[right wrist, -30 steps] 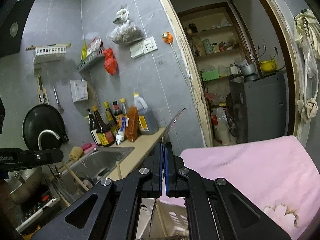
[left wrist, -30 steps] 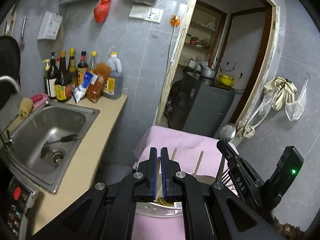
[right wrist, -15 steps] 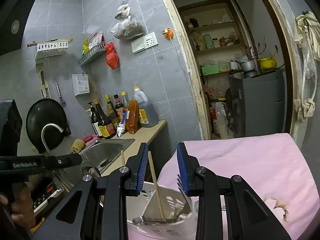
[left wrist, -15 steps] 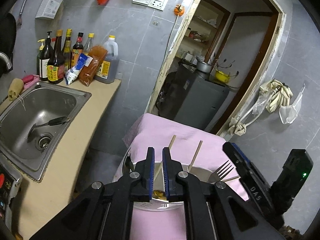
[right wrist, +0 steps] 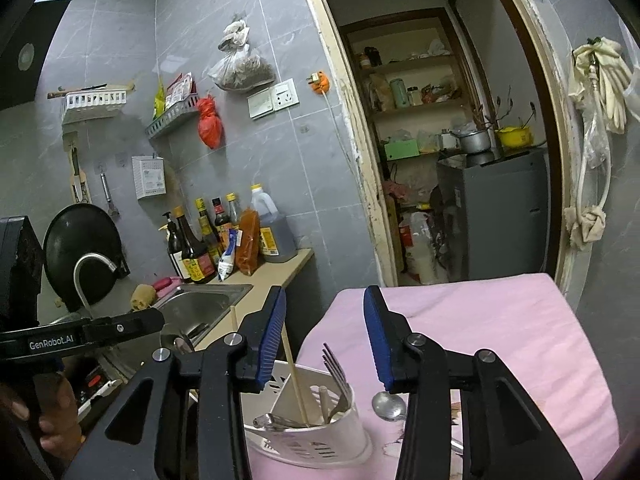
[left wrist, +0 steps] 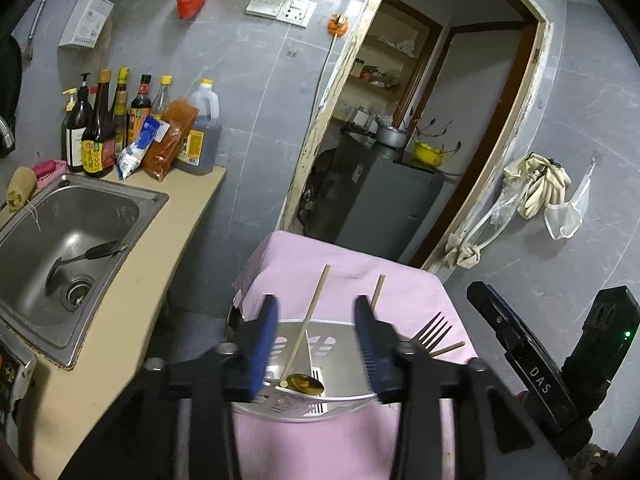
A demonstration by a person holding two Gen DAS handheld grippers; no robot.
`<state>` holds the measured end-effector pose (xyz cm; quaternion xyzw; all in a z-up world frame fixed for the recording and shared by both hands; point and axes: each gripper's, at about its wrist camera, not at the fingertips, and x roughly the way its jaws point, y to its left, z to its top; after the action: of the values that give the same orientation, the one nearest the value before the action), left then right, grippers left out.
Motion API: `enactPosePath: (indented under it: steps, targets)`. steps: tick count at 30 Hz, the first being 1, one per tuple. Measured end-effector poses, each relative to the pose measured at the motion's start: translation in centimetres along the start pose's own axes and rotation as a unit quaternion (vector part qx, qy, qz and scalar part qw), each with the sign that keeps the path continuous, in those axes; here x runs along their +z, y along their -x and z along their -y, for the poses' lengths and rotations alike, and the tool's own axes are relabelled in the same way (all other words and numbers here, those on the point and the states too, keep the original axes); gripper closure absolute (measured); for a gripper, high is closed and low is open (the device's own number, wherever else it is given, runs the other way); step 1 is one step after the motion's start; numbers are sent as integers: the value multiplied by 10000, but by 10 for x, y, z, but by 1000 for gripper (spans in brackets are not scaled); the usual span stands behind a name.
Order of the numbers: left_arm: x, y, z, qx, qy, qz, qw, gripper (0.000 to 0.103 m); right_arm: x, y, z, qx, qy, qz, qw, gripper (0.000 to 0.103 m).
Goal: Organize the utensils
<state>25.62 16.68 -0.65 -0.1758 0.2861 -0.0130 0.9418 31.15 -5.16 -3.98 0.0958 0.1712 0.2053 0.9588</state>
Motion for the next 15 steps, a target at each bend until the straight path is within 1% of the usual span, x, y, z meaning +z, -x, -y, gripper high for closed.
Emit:
enactPosePath:
  steps: [2,4,6,8,9,10,11,12,13,14,15]
  targets:
    - [0,1,2,-11,-49,26,10000,59,2,3,0,-35,6,34,10000,64]
    - [-1,1,4,-42,-94,21,9999,58,4,6,2,-75,0,57,10000,55]
    - [-1,1,6,-56,-118,41,9999,54,5,9,5,-155,-6,46,9999,50]
    - [-1,2,7,-50,-135,86,9999,45,5,9,12,-280,-35,23,9996,43]
    - [-1,3,7,-39,-141,108,9998,42,5,9,17,-354,-70,17,9993,35]
    - [-1,4,8,-9,-152,138,9998,34,4,9,24,-462,-139,6,9988,28]
    - [-2,5,8,20,-160,178,9997,27,1,9,33,-621,-188,-38,9979,27]
    - [-3,7,9,74,-176,252,9995,24,-3,5,44,-828,-181,-186,9962,27]
    - [-5,10,10,151,-196,325,9992,19,-9,-1,53,-928,-176,-372,9948,27]
    - [-5,11,10,217,-212,373,9988,14,-14,-8,62,-965,-184,-562,9936,27]
    - [-6,13,11,284,-228,414,9985,12,-22,-17,71,-1010,-172,-812,9914,27]
